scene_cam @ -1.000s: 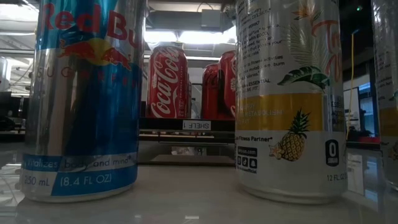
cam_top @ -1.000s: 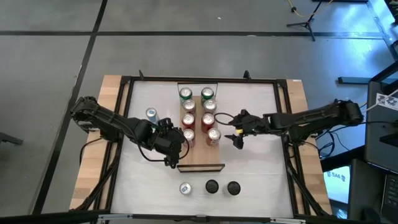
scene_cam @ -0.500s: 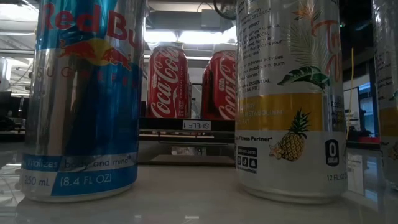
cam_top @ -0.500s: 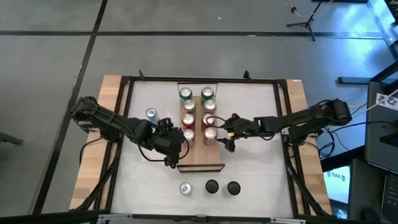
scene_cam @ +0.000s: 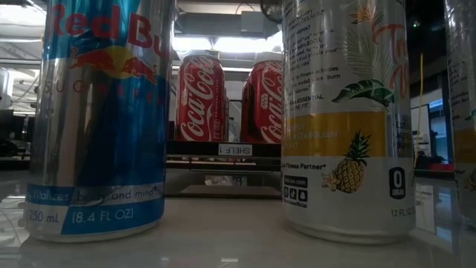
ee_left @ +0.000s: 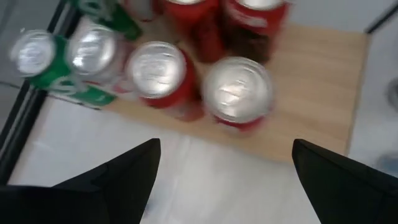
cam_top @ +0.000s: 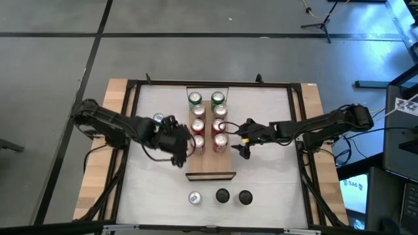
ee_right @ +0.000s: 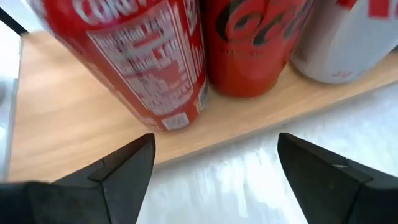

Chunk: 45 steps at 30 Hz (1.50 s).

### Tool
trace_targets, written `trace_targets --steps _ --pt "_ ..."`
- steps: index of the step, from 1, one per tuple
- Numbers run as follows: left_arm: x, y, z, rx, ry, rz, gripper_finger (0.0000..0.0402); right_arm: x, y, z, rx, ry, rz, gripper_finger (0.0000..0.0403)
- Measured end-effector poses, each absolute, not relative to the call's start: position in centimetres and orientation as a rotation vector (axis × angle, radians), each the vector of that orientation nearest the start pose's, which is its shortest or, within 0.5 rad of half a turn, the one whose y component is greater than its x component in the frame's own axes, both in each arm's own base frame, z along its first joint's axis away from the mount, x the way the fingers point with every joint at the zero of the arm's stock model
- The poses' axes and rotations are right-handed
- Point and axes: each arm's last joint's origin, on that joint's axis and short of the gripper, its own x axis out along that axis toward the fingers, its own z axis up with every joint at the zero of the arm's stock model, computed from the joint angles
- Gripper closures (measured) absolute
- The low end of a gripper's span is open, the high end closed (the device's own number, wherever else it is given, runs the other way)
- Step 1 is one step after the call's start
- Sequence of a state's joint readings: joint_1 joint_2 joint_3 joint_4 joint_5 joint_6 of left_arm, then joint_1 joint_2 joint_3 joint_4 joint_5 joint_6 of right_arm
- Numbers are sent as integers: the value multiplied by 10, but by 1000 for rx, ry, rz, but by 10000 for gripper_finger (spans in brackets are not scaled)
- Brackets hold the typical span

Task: Place canned beverage on shelf
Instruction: Put the top blue soda can on the shelf

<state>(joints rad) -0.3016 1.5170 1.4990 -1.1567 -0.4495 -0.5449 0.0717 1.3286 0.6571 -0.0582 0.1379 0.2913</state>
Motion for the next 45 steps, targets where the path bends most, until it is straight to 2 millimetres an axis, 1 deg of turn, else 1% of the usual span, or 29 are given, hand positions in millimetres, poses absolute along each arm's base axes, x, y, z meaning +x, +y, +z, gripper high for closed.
trace_targets --steps 5,13,15,19,23,28,33,36,40,42,45 --pt "265 -39 349 -104 1017 514 49 254 14 199 206 677 -163 68" --pt "236 24 360 -155 1120 715 49 253 14 200 207 673 -162 68" --pt "233 38 360 -166 1147 738 50 253 14 200 207 673 -162 68" --pt "226 64 358 -214 1211 705 50 253 15 200 212 676 -148 68" --pt "219 85 348 -248 1266 716 50 253 15 200 218 679 -127 68" --pt "211 99 324 -319 1369 688 50 253 16 200 224 682 -112 68" --pt "206 102 292 -363 1452 667 50 253 16 200 224 682 -113 68" --pt "206 100 276 -396 1467 634 50 253 16 200 224 681 -112 68" --pt "208 99 264 -455 1440 568 50 253 16 200 224 681 -112 68" --pt "209 99 259 -449 1461 572 50 253 16 200 224 680 -112 68" --pt "211 101 263 -439 1418 581 50 253 16 200 224 680 -113 68"
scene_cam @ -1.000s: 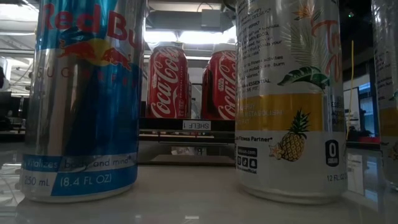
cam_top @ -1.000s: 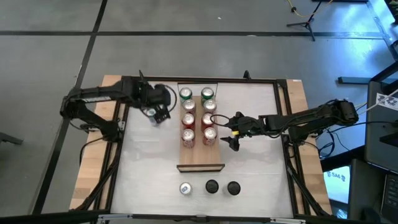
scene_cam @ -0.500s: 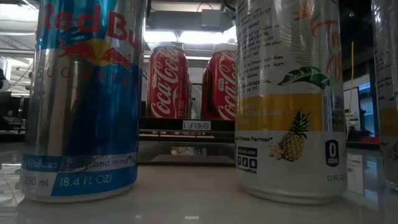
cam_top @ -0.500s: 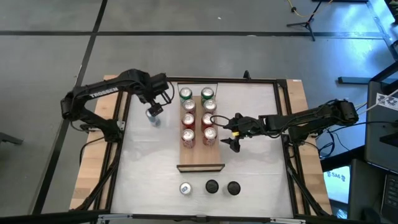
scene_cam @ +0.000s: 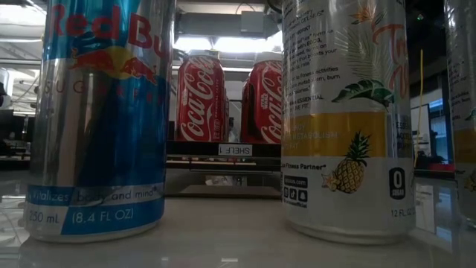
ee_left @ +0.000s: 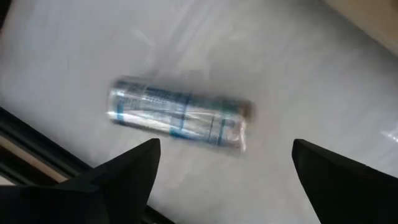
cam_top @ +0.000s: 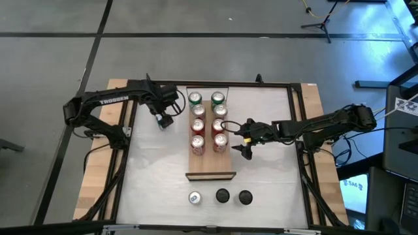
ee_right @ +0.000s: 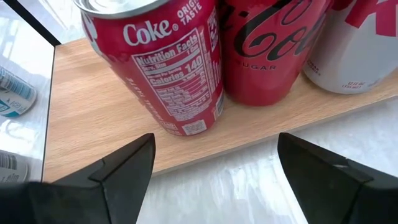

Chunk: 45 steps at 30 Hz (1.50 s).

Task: Place canned beverage on shelf
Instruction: Put the top blue soda can on the shelf

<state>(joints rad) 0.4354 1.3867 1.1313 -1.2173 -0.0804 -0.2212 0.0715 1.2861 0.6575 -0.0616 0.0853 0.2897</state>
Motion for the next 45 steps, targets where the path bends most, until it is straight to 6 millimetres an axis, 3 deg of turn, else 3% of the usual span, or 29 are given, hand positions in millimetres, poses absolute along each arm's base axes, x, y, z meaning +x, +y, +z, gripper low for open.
trace_targets --steps 11,21,32,38,45 --pt "208 103 264 -455 1408 607 50 253 16 200 224 679 -112 68" --pt "199 118 260 -755 1230 1090 50 253 16 200 224 679 -112 68" --pt "183 114 219 -823 1301 1215 50 253 16 200 225 679 -113 68" --pt "170 112 195 -921 1260 1397 50 253 16 200 225 679 -112 68" --pt "163 113 168 -989 1155 1454 49 253 16 200 225 679 -113 68"
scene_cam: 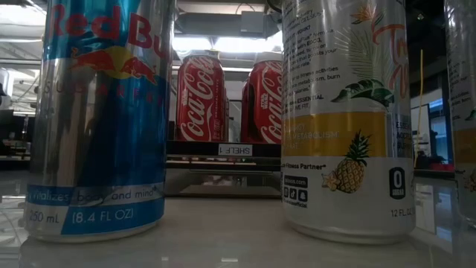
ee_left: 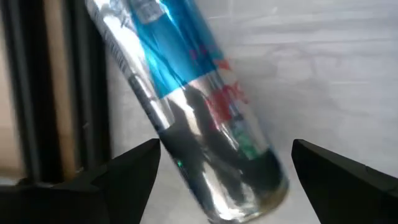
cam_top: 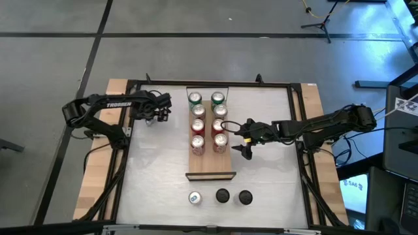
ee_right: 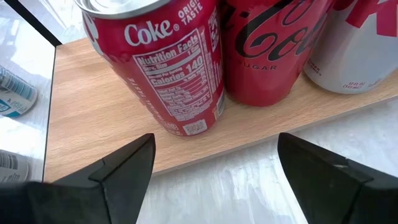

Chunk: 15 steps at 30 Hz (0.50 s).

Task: Place canned beverage on shelf
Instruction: Put the top blue soda can on the shelf

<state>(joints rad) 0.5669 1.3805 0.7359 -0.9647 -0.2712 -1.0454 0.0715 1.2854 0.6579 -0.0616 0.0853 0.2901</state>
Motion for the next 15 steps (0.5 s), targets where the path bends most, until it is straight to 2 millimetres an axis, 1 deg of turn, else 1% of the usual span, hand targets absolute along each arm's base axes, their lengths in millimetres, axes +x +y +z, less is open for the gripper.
trace_targets --steps 6,10,15 --pt "154 111 158 -993 1183 1483 49 253 16 200 224 679 -112 68" --pt "156 113 154 -1001 1137 1479 49 253 16 200 224 679 -112 68" --pt "161 118 154 -988 1033 1493 49 253 16 200 224 680 -112 68"
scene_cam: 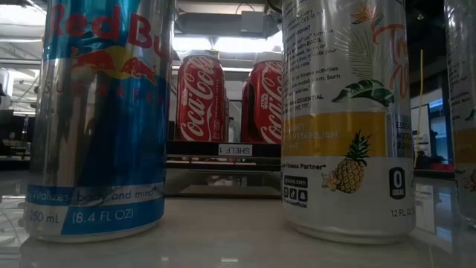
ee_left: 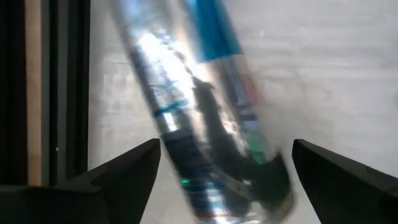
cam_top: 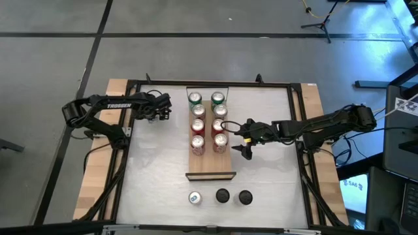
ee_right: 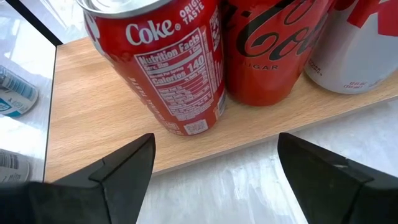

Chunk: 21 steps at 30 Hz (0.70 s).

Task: Place canned beverage on shelf
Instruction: Put the top blue soda can on the shelf

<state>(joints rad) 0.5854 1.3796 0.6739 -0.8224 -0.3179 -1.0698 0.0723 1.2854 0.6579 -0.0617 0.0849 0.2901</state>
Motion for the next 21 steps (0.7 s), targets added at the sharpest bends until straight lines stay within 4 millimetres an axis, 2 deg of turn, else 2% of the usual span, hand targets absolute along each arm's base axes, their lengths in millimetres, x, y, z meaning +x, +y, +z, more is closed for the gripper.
trace_targets --steps 9,21 --pt "162 121 155 -919 952 1573 49 253 16 200 224 680 -112 68" --pt "161 122 156 -881 932 1598 49 253 16 200 224 680 -112 68"
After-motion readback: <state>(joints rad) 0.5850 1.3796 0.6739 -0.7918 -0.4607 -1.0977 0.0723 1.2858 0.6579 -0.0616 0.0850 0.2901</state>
